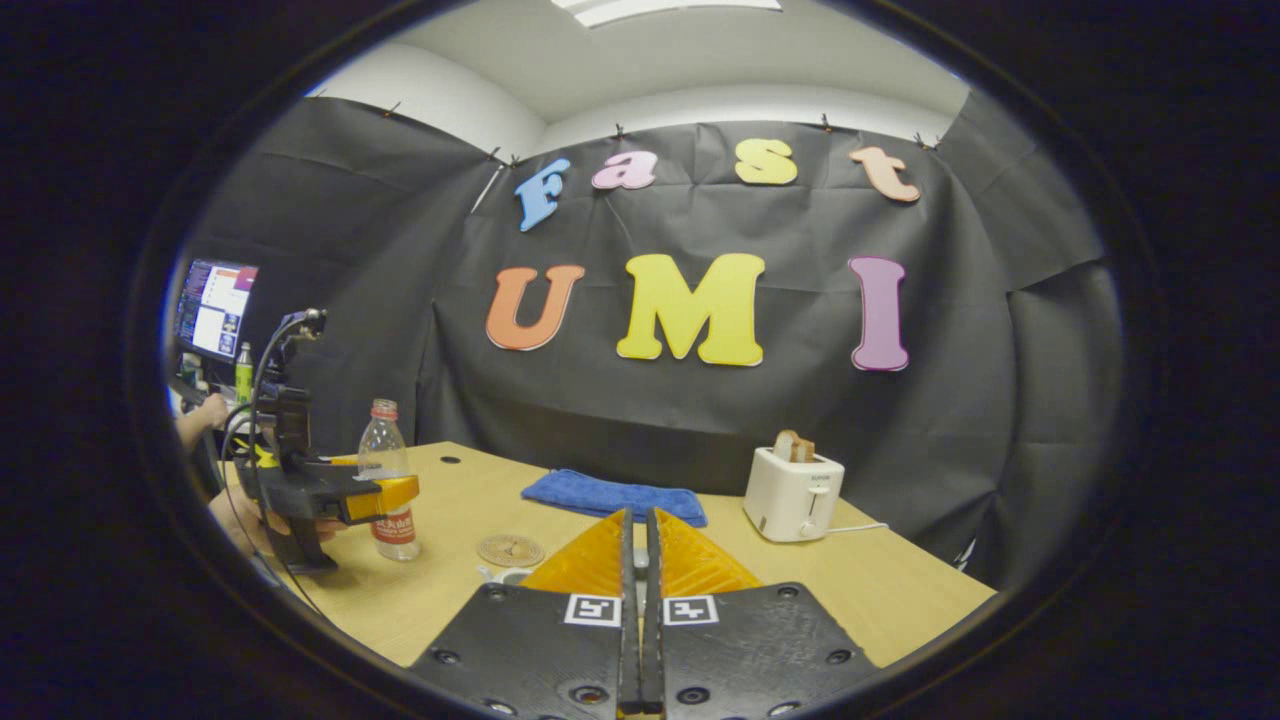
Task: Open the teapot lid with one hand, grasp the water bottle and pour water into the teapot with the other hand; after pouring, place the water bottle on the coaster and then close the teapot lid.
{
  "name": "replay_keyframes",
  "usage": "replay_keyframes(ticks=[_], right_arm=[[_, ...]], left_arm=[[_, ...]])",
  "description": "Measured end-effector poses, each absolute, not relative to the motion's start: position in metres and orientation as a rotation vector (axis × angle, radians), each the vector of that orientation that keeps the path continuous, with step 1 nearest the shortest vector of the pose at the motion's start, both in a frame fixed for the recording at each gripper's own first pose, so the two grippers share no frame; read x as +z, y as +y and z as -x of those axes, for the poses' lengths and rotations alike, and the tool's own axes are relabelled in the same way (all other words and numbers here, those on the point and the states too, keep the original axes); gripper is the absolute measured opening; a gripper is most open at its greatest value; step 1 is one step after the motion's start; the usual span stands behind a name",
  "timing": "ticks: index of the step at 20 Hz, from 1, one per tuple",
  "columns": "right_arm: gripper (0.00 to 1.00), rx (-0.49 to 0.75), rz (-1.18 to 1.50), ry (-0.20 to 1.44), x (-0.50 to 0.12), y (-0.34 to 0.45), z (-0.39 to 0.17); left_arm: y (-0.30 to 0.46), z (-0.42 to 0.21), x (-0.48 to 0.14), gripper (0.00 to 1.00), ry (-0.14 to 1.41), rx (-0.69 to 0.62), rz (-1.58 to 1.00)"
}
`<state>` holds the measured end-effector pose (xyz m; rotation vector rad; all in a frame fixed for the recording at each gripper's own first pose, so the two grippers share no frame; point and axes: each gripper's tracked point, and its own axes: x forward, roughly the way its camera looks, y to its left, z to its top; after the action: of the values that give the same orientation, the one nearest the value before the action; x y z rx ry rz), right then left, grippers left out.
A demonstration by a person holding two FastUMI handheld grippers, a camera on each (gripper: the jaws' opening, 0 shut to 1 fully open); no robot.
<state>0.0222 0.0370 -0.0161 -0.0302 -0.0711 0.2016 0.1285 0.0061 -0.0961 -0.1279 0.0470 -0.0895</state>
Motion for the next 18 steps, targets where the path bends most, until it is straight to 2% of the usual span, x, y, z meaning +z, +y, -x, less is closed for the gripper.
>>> replay_keyframes(ticks=[2, 9, 13, 18], right_arm=[[0.01, 0.206, 0.015, -0.067, -0.015, 0.035, -0.023], [0.00, 0.182, 0.008, -0.032, -0.020, 0.024, -0.028], [0.00, 0.169, -0.003, -0.017, -0.021, 0.018, -0.030], [0.00, 0.147, -0.010, -0.009, -0.022, 0.009, -0.033]], left_arm=[[0.009, -0.128, -0.096, 0.82, 0.048, -0.084, 0.118], [0.011, -0.105, -0.075, 0.78, 0.059, -0.071, 0.016], [-0.002, -0.094, -0.062, 0.77, 0.065, -0.096, -0.171], [-0.012, -0.088, -0.063, 0.76, 0.100, -0.072, -0.522]])
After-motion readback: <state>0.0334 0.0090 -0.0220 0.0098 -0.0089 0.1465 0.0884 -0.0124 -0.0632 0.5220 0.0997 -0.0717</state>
